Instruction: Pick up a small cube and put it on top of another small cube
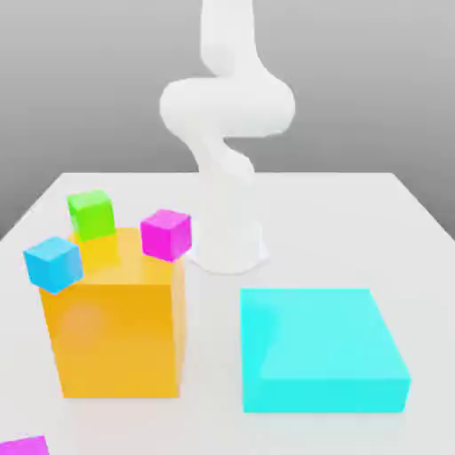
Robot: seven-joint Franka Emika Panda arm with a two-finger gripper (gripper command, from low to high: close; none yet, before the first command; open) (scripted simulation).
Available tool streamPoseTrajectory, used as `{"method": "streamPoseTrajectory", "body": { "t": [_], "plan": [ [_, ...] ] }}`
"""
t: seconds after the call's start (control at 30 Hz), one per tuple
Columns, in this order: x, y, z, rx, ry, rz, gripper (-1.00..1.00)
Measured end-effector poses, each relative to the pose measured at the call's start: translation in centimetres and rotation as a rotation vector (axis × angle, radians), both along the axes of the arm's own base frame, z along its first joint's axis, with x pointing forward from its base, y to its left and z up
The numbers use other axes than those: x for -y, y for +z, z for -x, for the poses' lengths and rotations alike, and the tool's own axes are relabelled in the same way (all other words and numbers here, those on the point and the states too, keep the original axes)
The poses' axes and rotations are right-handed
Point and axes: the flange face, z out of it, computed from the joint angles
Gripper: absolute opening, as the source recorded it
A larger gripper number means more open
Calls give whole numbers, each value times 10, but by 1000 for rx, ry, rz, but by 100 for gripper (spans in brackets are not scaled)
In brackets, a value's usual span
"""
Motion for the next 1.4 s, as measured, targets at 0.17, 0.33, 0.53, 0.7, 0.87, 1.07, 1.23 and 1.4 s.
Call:
{"method": "streamPoseTrajectory", "body": {
  "t": [0.17,0.33,0.53,0.7,0.87,1.07,1.23,1.4],
  "plan": [
    [32,-58,-60,-122,56,-31,0],
    [62,-124,-108,-231,97,-51,0],
    [98,-212,-150,-354,131,-55,0],
    [133,-288,-169,-450,145,-41,0],
    [162,-362,-176,-545,167,-6,0],
    [203,-444,-169,-659,187,62,0],
    [228,-511,-160,-725,202,116,0],
    [229,-543,-159,-728,203,117,-100]
  ]
}}
